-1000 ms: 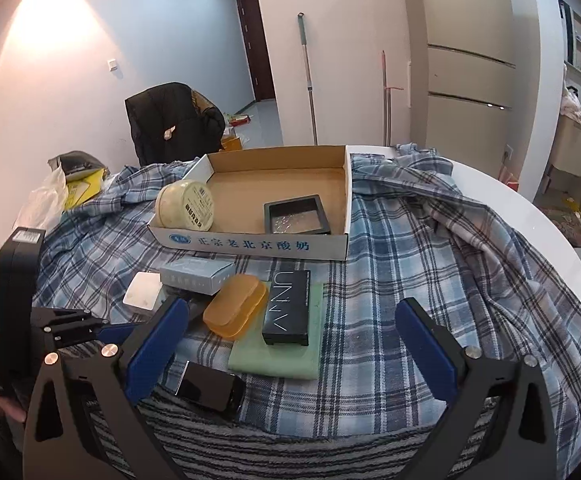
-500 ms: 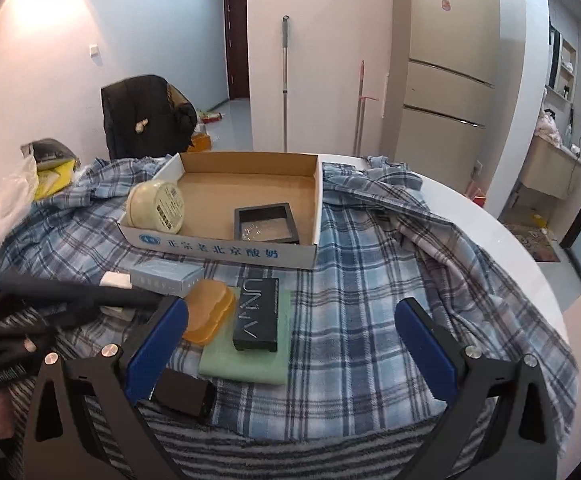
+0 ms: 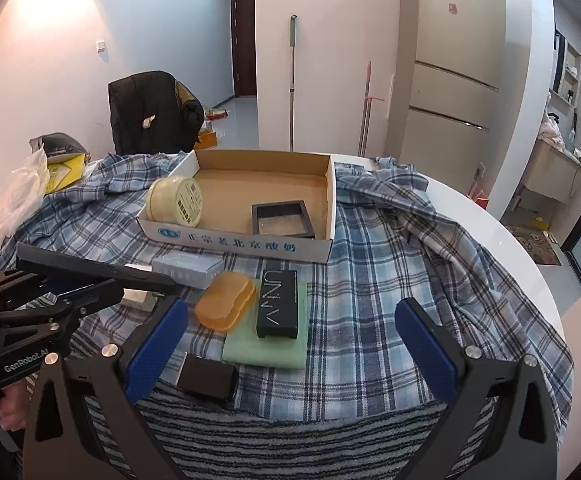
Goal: Organize rigid objects
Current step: 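Grasp the black remote with the left gripper, then lift the black remote with the left gripper toward the box, then grasp the small black square box with the right gripper while the left gripper holds the remote, then carry the remote and black square box over the cardboard box with both grippers, then lower the remote and black square box into the box and open both grippers, then move both grippers back toward the remaining items beside the box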
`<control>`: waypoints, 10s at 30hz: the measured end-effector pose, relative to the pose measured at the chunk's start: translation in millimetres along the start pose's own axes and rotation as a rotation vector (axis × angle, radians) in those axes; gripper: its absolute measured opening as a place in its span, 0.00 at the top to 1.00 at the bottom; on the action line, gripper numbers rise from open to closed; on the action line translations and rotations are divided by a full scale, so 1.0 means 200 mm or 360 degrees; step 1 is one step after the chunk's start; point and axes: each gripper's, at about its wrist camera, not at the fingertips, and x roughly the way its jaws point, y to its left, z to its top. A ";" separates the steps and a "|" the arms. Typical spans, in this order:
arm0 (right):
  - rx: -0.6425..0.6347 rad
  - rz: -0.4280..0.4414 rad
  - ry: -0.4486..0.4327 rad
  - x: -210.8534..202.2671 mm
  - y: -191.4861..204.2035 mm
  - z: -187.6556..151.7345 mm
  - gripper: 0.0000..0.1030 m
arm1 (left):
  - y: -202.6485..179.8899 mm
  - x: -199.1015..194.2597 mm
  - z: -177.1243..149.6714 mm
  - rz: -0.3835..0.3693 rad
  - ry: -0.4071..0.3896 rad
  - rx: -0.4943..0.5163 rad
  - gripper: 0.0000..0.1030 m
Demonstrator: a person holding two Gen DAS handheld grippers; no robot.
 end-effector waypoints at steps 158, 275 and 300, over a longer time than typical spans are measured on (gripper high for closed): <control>0.0015 0.0212 0.0157 -0.06 -0.04 0.23 0.58 | -0.13 -0.58 0.06 0.0457 -0.0601 -0.0060 0.86; 0.0150 0.0211 0.0131 0.28 -0.15 0.39 0.36 | -0.11 -0.35 0.48 0.0231 -0.0947 -0.0011 0.00; -0.0183 -0.0061 -0.0349 -0.05 -0.71 0.24 0.35 | -0.10 -0.48 0.20 0.0416 -0.0879 -0.0021 0.00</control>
